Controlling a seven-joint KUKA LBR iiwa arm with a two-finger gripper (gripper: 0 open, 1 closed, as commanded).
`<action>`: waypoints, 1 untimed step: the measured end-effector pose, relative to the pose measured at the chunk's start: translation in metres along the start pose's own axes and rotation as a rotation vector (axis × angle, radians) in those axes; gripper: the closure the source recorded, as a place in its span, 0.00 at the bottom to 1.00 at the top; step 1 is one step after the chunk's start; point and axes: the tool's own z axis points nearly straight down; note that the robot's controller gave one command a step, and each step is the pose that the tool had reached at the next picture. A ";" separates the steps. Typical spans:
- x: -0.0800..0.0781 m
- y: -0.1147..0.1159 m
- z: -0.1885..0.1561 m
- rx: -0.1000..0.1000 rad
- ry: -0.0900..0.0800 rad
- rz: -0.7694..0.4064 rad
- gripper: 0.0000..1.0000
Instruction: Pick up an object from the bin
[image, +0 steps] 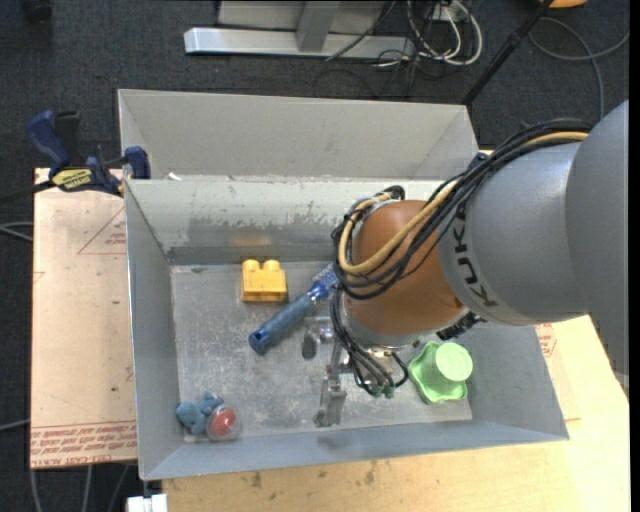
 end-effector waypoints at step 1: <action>-0.074 -0.007 0.021 -0.001 -0.014 0.021 0.00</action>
Offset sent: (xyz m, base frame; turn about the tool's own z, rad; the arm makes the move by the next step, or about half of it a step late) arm 0.0703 -0.0073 -0.0200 0.0189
